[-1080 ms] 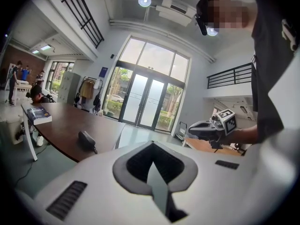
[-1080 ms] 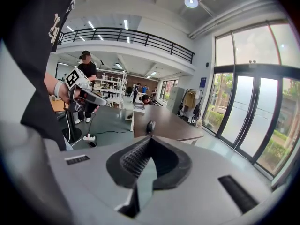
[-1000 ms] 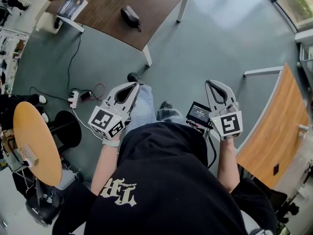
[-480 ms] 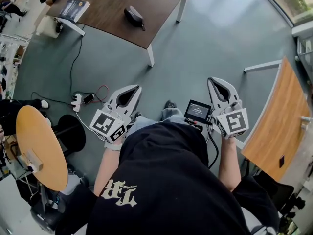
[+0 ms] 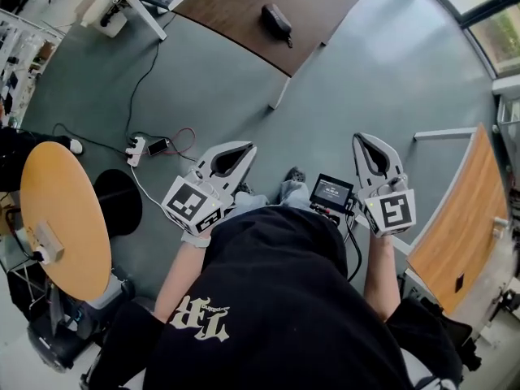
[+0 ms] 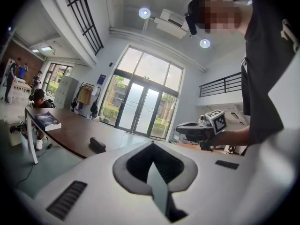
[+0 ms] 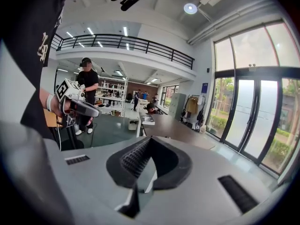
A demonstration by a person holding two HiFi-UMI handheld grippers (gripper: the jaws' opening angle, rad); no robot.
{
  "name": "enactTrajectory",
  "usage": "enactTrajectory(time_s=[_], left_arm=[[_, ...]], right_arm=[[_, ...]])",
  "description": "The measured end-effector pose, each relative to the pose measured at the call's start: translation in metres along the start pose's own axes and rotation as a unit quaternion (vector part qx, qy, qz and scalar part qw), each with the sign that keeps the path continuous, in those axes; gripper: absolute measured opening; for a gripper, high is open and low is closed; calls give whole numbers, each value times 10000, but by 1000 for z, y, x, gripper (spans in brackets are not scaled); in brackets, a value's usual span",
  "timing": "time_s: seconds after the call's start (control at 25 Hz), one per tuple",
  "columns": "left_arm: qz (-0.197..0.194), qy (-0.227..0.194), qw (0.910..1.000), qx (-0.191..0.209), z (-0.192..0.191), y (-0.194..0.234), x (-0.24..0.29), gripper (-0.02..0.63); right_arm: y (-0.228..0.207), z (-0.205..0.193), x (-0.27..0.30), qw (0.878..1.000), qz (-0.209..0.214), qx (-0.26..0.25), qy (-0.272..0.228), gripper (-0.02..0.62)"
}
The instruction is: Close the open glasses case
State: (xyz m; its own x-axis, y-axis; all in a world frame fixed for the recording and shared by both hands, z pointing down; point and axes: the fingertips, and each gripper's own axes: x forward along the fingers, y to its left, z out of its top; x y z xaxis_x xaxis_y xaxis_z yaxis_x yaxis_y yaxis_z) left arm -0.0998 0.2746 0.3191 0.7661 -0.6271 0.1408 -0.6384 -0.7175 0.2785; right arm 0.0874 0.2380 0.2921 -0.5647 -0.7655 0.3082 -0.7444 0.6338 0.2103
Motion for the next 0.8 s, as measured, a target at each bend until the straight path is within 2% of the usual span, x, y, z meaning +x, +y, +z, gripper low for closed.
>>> enactTrajectory(time_s=[0.36, 0.52, 0.6, 0.8], left_arm=[[16, -236, 9997, -118, -12, -5, -74, 6], [106, -324, 9993, -178, -17, -9, -94, 6], [158, -359, 9991, -142, -18, -10, -98, 6], [401, -518, 9978, -108, -12, -16, -103, 6]], right_arm=[[48, 28, 0, 9937, -504, -983, 189, -12], [72, 44, -7, 9907, -421, -1287, 96, -12], [82, 49, -9, 9919, -272, -1238, 22, -12], [97, 52, -10, 9972, 324, -669, -15, -12]])
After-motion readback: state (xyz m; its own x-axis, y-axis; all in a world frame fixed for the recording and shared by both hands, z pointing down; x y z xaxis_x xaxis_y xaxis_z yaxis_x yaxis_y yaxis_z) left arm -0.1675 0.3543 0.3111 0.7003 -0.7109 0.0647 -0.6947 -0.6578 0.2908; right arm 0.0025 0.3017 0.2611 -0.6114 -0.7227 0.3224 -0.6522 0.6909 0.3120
